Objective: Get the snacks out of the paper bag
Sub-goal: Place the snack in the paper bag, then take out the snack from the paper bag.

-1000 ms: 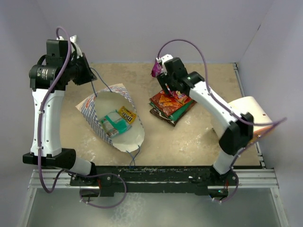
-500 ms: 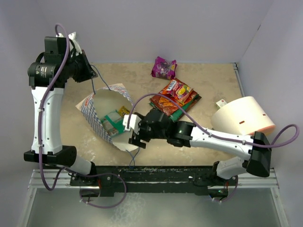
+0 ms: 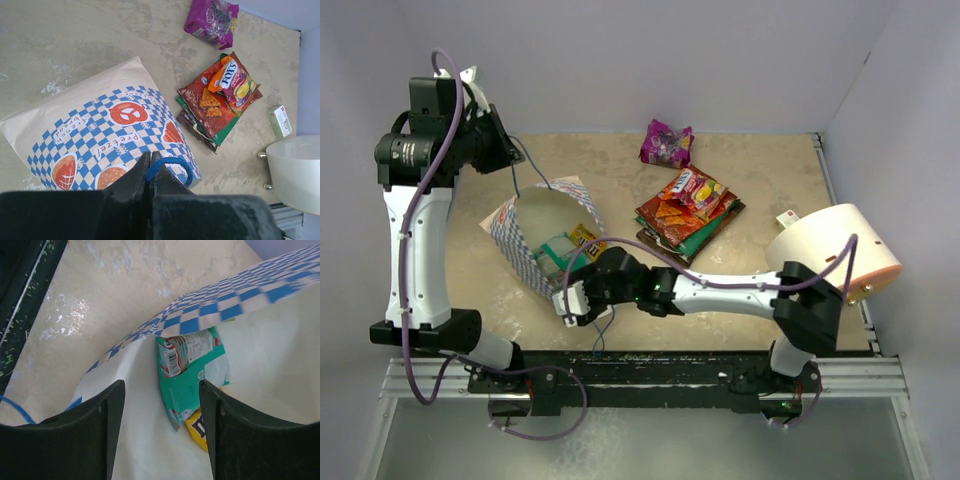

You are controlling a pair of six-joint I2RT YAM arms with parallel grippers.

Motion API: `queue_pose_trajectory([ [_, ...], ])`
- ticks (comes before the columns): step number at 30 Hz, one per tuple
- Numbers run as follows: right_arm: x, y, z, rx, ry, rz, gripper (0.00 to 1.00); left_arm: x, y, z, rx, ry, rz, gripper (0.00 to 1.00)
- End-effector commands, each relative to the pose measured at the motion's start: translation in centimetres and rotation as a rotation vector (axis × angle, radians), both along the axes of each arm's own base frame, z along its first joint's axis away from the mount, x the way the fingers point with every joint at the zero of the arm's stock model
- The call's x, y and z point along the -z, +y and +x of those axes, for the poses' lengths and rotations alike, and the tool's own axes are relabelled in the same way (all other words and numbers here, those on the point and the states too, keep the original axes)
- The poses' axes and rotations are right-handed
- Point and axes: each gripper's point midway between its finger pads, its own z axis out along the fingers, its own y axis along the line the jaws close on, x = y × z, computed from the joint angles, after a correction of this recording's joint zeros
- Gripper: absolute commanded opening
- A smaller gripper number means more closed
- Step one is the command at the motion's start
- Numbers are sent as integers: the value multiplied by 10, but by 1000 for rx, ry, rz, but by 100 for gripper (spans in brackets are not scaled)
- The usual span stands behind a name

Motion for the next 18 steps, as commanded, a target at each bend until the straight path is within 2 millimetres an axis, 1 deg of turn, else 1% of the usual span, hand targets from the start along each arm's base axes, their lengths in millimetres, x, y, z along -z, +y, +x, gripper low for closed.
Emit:
queue_pose_trajectory([
  [1,-12,25,20,-8,-80,96,61,-21,-2,-6,-1,-80,-36,0],
  [4,6,27,30,15,-60,88,58,-20,-6,-8,10,-67,-58,0],
  [8,26,28,42,28,-38,83,58,-16,-9,-12,19,-56,-74,0],
  [10,36,28,52,45,-38,84,62,-14,-8,-13,16,-49,-72,0],
  [13,42,29,67,64,-37,105,68,-14,-9,-13,21,-46,-79,0],
  [15,46,31,71,57,-41,106,70,-13,-12,-14,31,-37,-92,0],
  [18,62,33,71,11,-65,55,74,-8,-15,-16,43,-19,-105,0],
])
